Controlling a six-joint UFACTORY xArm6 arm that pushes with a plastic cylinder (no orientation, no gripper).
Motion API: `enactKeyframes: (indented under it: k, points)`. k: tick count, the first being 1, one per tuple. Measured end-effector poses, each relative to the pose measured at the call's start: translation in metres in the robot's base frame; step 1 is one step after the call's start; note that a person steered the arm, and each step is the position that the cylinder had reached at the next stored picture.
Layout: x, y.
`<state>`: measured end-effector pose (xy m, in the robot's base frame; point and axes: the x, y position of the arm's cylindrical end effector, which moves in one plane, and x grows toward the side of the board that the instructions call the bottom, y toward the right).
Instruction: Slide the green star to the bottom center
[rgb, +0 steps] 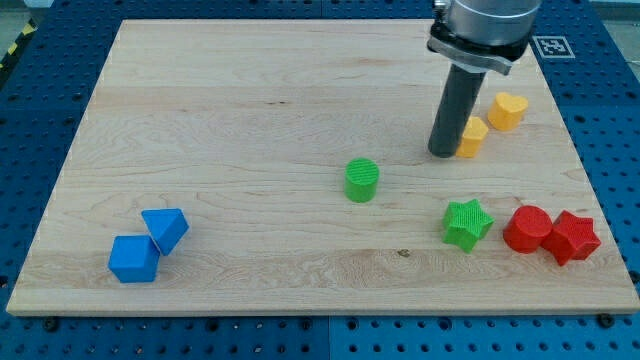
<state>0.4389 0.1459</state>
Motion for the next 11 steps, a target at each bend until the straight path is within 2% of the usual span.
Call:
enactKeyframes:
  k: [2, 3, 4, 7, 11]
  points:
    - [-0.017, 0.032]
    - [-0.018, 0.023]
    - [0.003, 0.01]
    - [0.073, 0.015]
    - [0.108, 0.018]
